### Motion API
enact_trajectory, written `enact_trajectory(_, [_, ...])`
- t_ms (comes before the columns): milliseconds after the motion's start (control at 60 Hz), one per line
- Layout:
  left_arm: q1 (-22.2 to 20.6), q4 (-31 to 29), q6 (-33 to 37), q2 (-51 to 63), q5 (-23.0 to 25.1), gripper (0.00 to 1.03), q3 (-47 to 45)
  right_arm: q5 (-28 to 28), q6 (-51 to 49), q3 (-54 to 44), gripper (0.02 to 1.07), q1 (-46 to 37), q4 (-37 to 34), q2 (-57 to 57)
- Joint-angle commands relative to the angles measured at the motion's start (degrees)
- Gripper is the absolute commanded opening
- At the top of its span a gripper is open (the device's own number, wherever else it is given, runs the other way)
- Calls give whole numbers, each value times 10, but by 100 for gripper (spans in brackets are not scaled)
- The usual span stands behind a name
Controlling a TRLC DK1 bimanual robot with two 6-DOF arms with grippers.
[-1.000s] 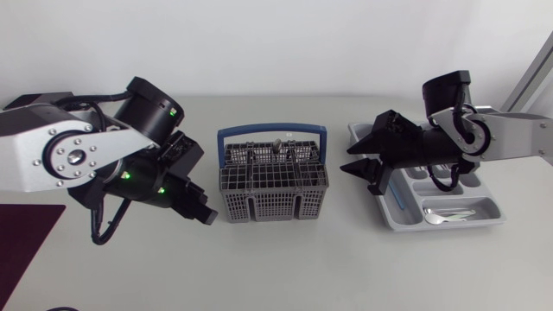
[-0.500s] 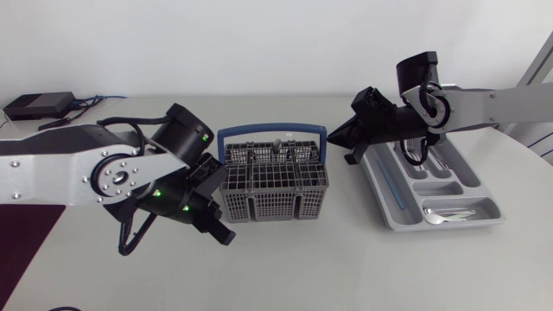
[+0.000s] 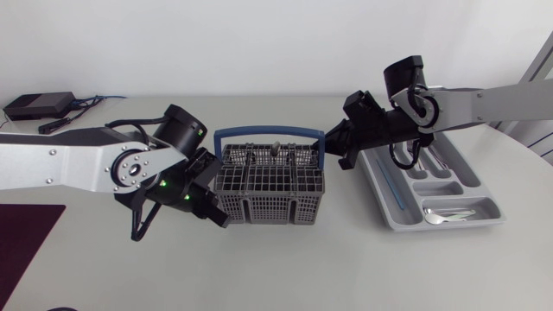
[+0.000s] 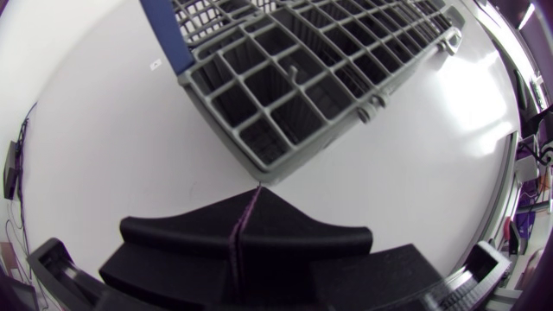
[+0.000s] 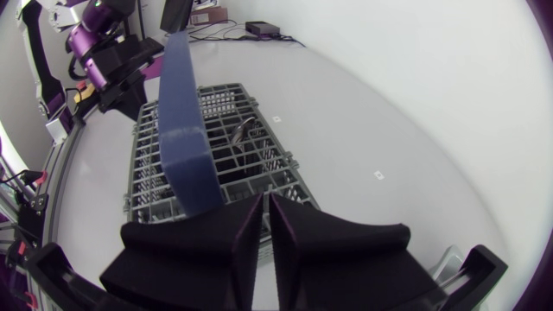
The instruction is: Unload the cutlery basket into the drawer organizer.
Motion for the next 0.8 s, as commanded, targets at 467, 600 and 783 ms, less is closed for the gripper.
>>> enact_trajectory(467, [66, 47, 33, 104, 5, 7, 123, -6, -45, -160, 14, 66, -52, -164])
enact_trajectory(600, [67, 46, 29, 119, 5, 7, 149, 12, -41, -172, 14, 69, -50, -196])
enact_trajectory(783, [72, 37, 28, 65, 5, 7, 107, 15, -45, -175, 13, -5, -45, -213])
